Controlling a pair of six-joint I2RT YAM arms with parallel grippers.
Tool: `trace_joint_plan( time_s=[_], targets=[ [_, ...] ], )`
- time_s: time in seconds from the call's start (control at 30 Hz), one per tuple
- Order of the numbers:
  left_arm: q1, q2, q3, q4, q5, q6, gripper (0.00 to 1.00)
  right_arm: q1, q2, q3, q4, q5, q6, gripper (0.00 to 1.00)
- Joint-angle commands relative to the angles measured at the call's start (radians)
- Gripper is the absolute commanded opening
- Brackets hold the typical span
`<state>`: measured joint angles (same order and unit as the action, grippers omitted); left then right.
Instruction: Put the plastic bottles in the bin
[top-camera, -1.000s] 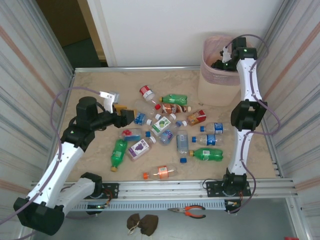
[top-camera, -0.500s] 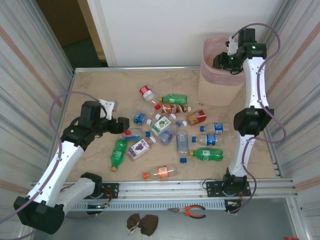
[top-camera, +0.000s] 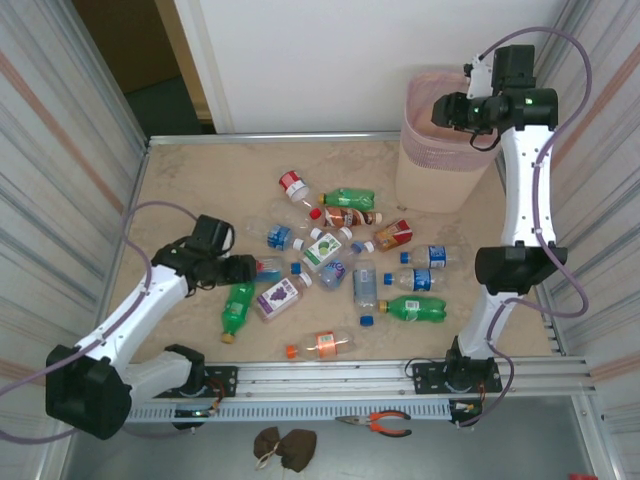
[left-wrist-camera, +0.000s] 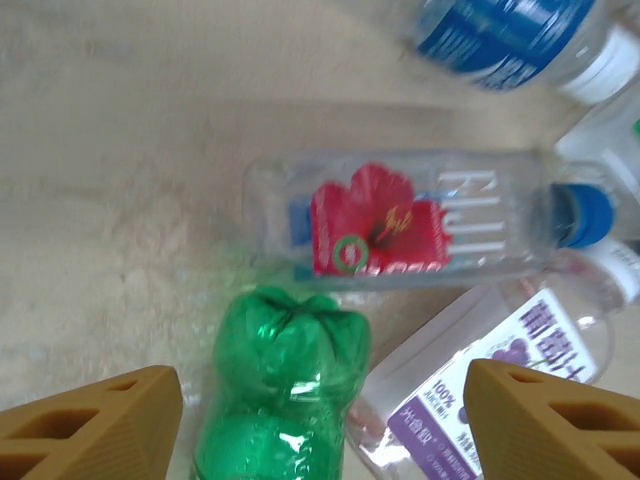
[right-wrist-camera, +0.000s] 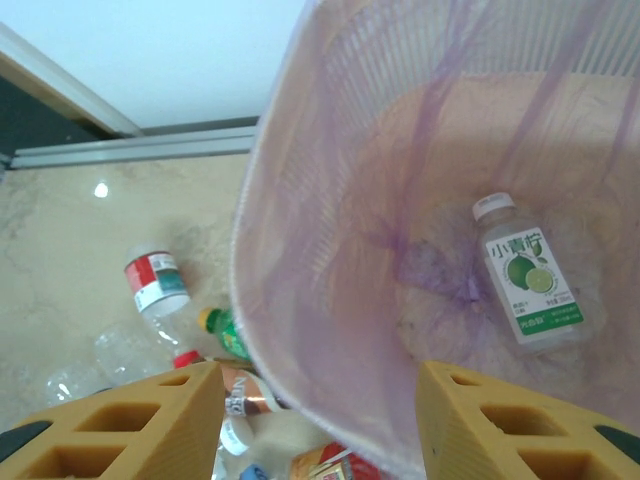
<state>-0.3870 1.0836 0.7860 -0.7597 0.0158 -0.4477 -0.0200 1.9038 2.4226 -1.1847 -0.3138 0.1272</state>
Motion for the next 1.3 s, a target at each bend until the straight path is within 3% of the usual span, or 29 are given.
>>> trace_joint_plan(
  time_s=[0.0, 0.2, 0.4, 1.27],
  targets=[
    [-0.051, -0.001, -0.039, -0.098, -0.110, -0.173, 0.77, 0.012, -0.046, -0.049, 0.016, -0.010, 0.023, 0.52],
    [-0.139, -0.027, -0.106, -0.178, -0.171, -0.331, 0.78, 0.037, -0.098, -0.145, 0.037, -0.001, 0.022, 0.52],
    [-0.178, -0.065, -0.179, -0.140, -0.108, -0.384, 0.77, 0.057, -0.159, -0.249, 0.091, 0.002, 0.034, 0.52],
    [-0.180, 0.024, -0.230, -0.033, -0.069, -0.309, 0.71, 0.152, -0.250, -0.411, 0.118, 0.049, 0.029, 0.52]
  ],
)
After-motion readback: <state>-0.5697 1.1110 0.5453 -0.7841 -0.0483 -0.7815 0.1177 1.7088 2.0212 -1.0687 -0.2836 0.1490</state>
